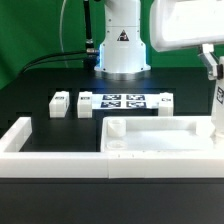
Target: Assemble desk
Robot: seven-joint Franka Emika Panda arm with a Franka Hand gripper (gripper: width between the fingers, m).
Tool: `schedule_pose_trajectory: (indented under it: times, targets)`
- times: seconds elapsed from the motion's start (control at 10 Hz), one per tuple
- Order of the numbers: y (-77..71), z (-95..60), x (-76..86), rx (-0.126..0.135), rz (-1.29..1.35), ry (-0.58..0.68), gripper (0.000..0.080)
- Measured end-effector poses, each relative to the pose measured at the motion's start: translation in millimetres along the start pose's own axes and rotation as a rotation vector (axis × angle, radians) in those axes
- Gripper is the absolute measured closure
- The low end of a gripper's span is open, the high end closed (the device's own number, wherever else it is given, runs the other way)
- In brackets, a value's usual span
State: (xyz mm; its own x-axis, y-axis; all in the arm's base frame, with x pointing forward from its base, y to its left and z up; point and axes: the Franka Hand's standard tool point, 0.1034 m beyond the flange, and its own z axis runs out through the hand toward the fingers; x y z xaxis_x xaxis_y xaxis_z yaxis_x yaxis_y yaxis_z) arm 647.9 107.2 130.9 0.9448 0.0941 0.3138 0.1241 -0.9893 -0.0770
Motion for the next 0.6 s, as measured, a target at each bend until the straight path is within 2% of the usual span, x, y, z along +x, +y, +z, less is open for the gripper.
schedule_pose_trajectory:
  times: [0.3,0.6]
  targets:
    - [-2.6,7.0,-1.9,0.000,-0.010,-0.006,0.0511]
    - [0.8,10.2,-3.6,-0.006,-0.008,0.009,0.0511]
